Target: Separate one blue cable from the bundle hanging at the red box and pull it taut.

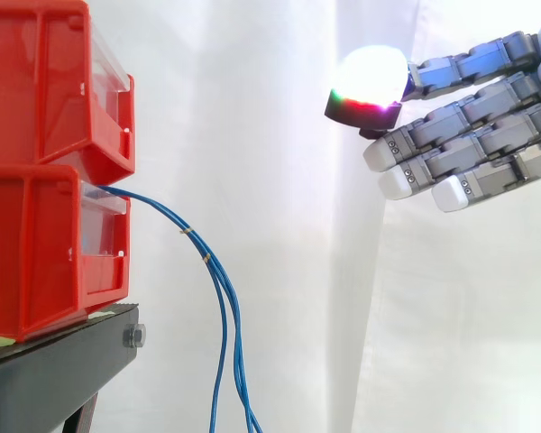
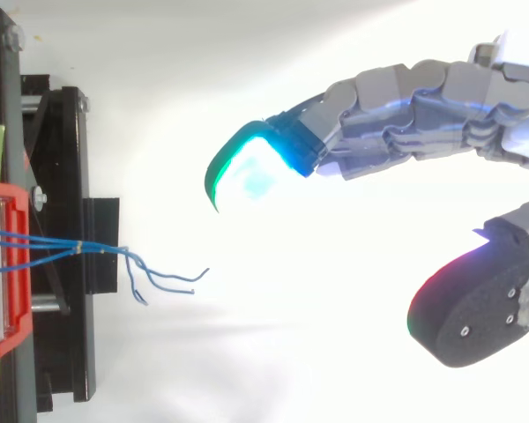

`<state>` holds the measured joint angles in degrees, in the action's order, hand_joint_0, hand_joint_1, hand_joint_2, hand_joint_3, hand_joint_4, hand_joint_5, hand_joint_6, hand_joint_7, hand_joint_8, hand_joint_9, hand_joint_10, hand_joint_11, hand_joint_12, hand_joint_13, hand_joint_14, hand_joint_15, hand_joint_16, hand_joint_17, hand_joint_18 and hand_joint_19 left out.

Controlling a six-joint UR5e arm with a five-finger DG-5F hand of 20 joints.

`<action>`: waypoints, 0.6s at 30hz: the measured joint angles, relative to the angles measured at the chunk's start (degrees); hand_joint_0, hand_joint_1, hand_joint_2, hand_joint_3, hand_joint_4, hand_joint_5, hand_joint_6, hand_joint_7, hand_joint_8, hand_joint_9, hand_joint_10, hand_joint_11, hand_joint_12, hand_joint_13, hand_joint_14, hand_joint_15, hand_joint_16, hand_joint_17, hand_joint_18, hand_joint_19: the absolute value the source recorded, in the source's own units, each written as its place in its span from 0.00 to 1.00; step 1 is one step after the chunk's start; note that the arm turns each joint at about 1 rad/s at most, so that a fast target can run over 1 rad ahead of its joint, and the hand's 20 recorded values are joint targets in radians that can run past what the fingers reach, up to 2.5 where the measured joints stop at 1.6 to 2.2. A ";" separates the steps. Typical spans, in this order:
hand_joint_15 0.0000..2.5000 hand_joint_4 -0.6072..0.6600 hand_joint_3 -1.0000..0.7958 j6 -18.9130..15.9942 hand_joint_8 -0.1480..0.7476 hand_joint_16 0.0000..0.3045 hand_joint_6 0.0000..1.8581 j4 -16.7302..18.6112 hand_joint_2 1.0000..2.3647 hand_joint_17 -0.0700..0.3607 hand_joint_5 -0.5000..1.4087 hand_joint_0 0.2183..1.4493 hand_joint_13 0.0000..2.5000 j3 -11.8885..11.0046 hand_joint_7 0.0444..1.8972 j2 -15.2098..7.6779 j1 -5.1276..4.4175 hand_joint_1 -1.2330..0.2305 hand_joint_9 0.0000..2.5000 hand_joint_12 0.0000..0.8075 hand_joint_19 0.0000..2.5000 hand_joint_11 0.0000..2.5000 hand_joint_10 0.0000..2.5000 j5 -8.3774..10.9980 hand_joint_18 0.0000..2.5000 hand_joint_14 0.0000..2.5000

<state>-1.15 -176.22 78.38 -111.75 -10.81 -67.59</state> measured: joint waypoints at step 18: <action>0.01 0.65 0.28 0.00 0.49 0.17 0.27 0.00 0.00 0.43 0.14 0.28 0.14 0.00 0.33 0.01 0.00 0.41 0.14 0.46 0.09 0.00 0.00 0.00 0.17 0.00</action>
<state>-1.14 -176.22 78.39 -111.74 -10.81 -67.59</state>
